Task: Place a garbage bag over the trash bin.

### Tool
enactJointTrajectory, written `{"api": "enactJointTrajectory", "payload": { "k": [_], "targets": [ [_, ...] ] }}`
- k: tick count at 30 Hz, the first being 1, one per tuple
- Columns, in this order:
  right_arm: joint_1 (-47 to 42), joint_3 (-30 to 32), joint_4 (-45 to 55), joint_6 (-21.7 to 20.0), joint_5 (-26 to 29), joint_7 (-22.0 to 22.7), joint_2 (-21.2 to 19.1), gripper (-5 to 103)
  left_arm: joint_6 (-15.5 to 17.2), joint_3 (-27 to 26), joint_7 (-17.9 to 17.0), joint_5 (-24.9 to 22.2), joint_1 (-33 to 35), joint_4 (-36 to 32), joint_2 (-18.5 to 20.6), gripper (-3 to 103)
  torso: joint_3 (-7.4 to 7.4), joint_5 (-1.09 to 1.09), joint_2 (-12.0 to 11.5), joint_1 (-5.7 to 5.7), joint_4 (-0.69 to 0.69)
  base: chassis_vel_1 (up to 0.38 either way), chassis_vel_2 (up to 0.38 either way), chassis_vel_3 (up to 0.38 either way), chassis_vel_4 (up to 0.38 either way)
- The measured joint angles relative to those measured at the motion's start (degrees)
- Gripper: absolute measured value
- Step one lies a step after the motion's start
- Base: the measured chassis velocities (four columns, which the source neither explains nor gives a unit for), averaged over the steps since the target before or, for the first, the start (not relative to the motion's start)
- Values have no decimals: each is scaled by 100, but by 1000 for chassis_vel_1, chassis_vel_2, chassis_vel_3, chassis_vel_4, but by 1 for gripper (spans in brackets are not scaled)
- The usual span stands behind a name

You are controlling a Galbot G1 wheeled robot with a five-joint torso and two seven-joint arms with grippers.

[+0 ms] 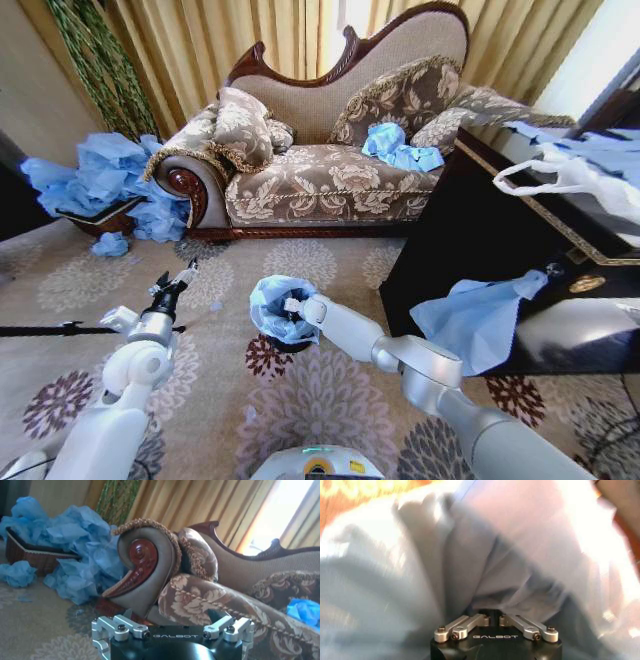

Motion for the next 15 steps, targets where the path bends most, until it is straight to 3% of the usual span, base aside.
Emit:
{"api": "enactJointTrajectory", "payload": {
  "k": [2,6,10,11,15],
  "targets": [
    [4,100,126,-4,48,14,0,8,0,32,0,7,-16,28,72,100,0,0,0,0,0,0,0,0,0],
    [59,226,786,-243,343,21,-2,30,51,122,-65,-41,-131,88,380,100,0,-1,0,0,0,0,0,0,0],
    [99,140,1209,-416,524,22,-1,36,75,204,-89,-59,-211,133,504,100,0,0,0,0,0,0,0,0,0],
    [134,40,1503,-520,687,29,1,46,103,294,-118,-58,-271,156,567,100,0,-1,0,0,3,0,0,0,0],
    [182,-98,1899,-601,812,29,-11,57,135,517,-177,-21,-374,168,626,100,0,0,0,0,5,0,0,0,0]
  ]
}}
